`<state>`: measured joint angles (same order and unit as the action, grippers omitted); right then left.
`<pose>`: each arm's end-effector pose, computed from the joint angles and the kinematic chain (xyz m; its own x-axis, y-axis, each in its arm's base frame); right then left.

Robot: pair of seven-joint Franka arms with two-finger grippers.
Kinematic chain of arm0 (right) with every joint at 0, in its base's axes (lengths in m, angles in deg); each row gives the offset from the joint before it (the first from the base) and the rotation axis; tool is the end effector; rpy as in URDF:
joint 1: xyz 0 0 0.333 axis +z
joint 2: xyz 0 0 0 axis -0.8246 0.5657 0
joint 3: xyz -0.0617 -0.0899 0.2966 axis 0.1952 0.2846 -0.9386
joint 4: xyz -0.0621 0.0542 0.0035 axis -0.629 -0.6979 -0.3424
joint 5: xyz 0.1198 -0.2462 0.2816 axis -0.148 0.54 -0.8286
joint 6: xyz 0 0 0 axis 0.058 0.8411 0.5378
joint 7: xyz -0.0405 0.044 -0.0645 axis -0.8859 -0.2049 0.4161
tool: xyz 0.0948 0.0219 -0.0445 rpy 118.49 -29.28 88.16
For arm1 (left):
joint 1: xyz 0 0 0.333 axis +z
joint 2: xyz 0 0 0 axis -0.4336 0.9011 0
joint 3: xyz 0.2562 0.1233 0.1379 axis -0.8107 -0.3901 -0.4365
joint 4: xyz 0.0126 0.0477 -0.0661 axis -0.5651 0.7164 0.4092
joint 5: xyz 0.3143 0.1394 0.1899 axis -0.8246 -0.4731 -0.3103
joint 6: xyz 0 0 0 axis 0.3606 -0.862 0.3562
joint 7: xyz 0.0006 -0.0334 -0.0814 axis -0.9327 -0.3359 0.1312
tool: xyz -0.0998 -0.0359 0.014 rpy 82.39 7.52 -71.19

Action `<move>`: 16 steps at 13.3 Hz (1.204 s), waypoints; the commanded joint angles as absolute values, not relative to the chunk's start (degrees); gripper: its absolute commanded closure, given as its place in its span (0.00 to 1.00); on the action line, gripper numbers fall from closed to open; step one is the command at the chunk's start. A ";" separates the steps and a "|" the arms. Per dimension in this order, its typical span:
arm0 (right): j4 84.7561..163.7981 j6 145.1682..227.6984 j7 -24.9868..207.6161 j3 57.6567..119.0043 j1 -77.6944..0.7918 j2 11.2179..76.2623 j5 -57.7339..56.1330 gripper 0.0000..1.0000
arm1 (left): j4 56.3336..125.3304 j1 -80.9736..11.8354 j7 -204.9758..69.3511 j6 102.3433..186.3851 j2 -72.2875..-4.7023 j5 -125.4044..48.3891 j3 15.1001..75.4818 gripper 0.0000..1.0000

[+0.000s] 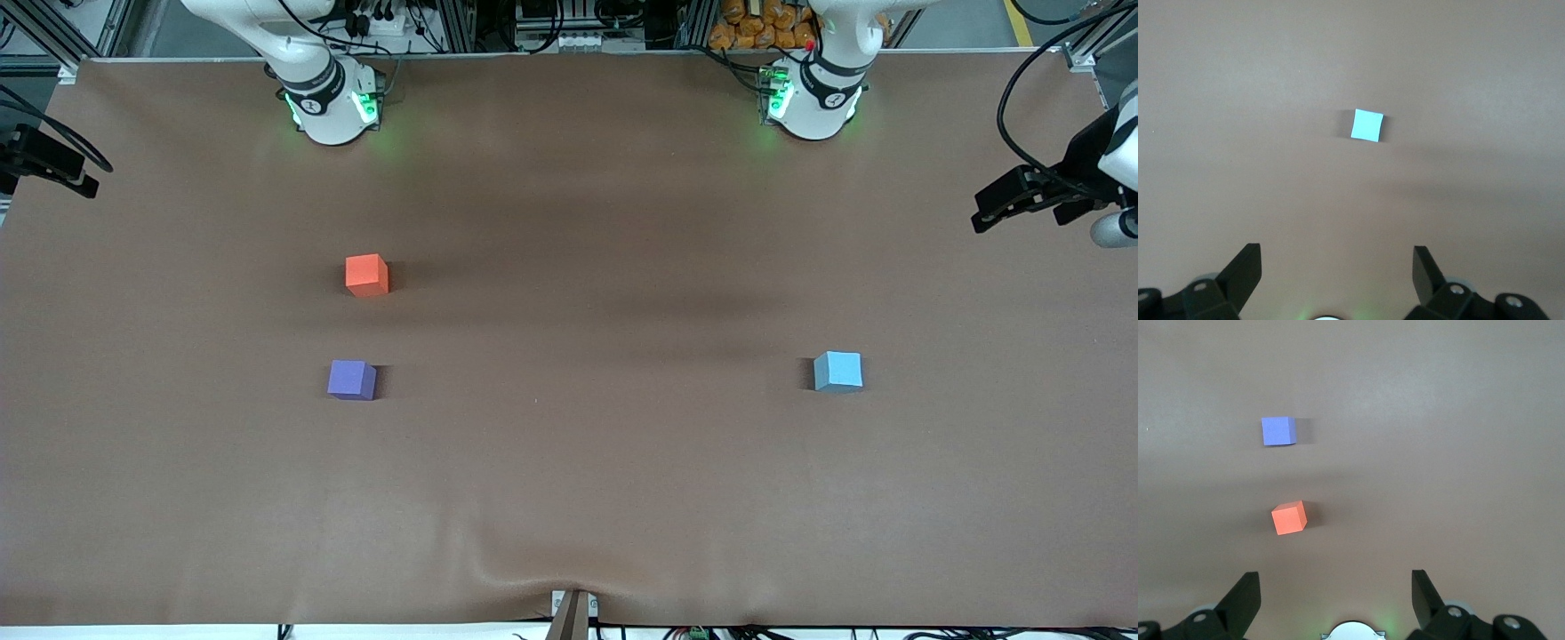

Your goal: Place blue block between orange and purple blocks

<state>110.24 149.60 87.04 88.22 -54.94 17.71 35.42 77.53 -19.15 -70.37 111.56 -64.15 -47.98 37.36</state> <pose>0.5173 -0.0425 0.6733 0.9957 -0.0661 -0.0648 -0.0674 -0.9976 -0.0173 0.5429 -0.0347 0.6466 0.9951 0.0925 -0.0348 0.0920 -0.9957 -0.0140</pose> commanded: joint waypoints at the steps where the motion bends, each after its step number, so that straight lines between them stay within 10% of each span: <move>1: 110.51 150.09 86.46 87.28 -55.90 17.38 35.43 0.00 | 76.99 -18.75 -69.98 108.69 -65.60 -47.94 37.51 0.00; 16: 110.60 150.09 86.46 87.10 -55.37 17.46 35.61 0.00 | 76.55 -18.66 -71.21 107.88 -65.35 -48.47 38.30 0.00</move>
<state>110.26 149.72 87.04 87.71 -54.93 17.71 35.42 76.11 -19.13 -70.47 108.56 -64.67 -48.03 37.93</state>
